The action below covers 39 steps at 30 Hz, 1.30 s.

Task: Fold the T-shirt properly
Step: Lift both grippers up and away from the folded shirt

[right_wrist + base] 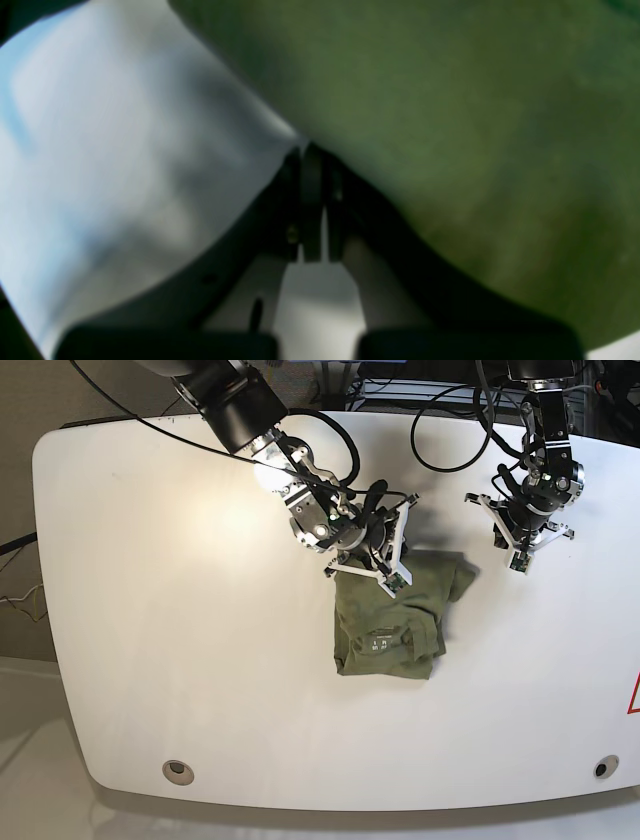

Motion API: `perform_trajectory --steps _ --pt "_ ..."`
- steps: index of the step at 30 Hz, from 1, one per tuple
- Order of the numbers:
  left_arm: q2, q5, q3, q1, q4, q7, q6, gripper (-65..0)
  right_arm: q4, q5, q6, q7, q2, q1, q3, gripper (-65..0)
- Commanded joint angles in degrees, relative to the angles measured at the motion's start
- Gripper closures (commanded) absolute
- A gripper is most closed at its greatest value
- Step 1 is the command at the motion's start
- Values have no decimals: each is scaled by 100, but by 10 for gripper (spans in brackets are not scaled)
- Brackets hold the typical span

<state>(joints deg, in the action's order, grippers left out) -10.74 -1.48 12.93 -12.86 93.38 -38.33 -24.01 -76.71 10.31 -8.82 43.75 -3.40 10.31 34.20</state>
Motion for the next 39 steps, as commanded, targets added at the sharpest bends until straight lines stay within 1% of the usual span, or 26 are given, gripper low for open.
perform_trajectory --steps 1,6,13,16,23,28,33,37,39 --pt "-38 -24 65 34 108 22 5 -3 36 -33 25 -71 -51 213 -13 0" --pt "-38 -24 83 34 108 22 5 -3 255 -24 25 -89 -69 424 -13 0" --pt "-38 -24 83 34 108 22 5 -3 642 11 25 -476 -78 688 -22 0" --pt "-38 -24 83 34 108 22 5 -3 853 11 25 -581 -157 802 -22 0" --pt "-38 -24 83 34 108 22 5 -3 1134 11 25 -634 -218 925 -22 0" --pt "-47 -24 83 34 108 13 5 -3 818 11 25 -590 -210 855 -22 0" --pt "-64 -24 83 34 161 13 5 -3 229 -24 69 -300 -157 583 -31 0" --pt "-64 -24 136 -19 477 -22 5 -3 -474 11 78 -63 89 363 -31 0" --pt "-64 -24 215 -54 662 -145 5 -3 -773 11 78 34 142 240 -31 0"
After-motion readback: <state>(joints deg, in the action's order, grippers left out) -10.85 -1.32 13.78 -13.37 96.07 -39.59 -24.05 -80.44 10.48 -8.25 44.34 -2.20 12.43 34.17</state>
